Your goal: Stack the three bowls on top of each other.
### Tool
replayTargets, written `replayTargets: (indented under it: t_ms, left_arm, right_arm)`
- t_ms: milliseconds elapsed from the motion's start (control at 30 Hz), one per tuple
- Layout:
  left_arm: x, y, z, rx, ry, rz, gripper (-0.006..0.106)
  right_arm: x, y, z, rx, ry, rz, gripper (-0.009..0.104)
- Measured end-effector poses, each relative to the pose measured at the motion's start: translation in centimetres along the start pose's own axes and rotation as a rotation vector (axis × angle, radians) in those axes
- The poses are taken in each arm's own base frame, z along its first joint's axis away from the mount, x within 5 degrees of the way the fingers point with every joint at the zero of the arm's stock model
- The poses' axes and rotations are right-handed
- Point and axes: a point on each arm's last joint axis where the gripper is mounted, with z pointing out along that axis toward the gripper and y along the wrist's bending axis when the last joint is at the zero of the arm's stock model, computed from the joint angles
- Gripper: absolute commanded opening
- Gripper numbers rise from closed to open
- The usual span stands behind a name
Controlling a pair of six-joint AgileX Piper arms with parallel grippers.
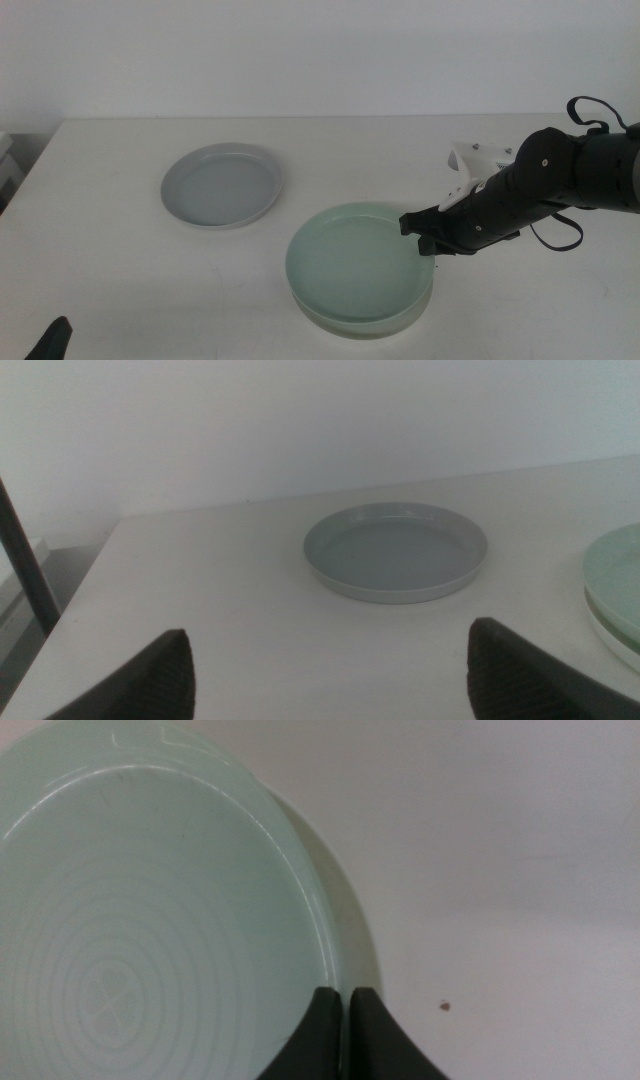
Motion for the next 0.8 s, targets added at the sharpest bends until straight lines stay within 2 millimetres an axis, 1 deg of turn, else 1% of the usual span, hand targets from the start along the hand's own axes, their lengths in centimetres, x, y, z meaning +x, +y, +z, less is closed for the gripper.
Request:
replayTargets:
  t_ms: [133,200,233,300,433,533,600,633,700,800]
  left_arm:
    - [0.0,0.0,0.0,0.0,0.0,0.0,0.105]
    - [0.0,0.0,0.0,0.0,0.0,0.0,0.105]
    - [0.0,0.0,0.0,0.0,0.0,0.0,0.105]
    - [0.0,0.0,0.0,0.0,0.0,0.0,0.105]
    - [0.0,0.0,0.0,0.0,0.0,0.0,0.105]
    - [0.0,0.0,0.0,0.0,0.0,0.0,0.105]
    - [0.0,0.0,0.0,0.0,0.0,0.0,0.105]
    - [0.0,0.0,0.0,0.0,0.0,0.0,0.105]
    - [0.0,0.0,0.0,0.0,0.0,0.0,0.105]
    - [0.0,0.0,0.0,0.0,0.0,0.0,0.105]
  right_arm:
    - [0.0,-0.1,0.1,0.012,-0.002,-0.031,0.0]
    - [0.0,-0.1,0.1,0.015,-0.002,-0.036,0.002]
    - [0.0,-0.2,0.1,0.016,-0.001,-0.039,0.01]
    - [0.0,-0.2,0.1,0.016,-0.002,-0.04,0.018]
    - [0.0,-0.2,0.1,0.016,-0.002,-0.047,0.039]
    - [-0.5,0.3,-0.6,0.005,-0.008,-0.071,0.053]
    - [-1.2,1.0,-2.1,-0.014,-0.021,-0.105,0.059]
    - [-1.7,1.4,-3.2,-0.027,-0.036,-0.126,0.062]
    - [-2.8,2.4,-5.9,-0.057,-0.067,-0.18,0.064]
    - [-3.8,4.0,-10.5,-0.098,-0.114,-0.283,0.064]
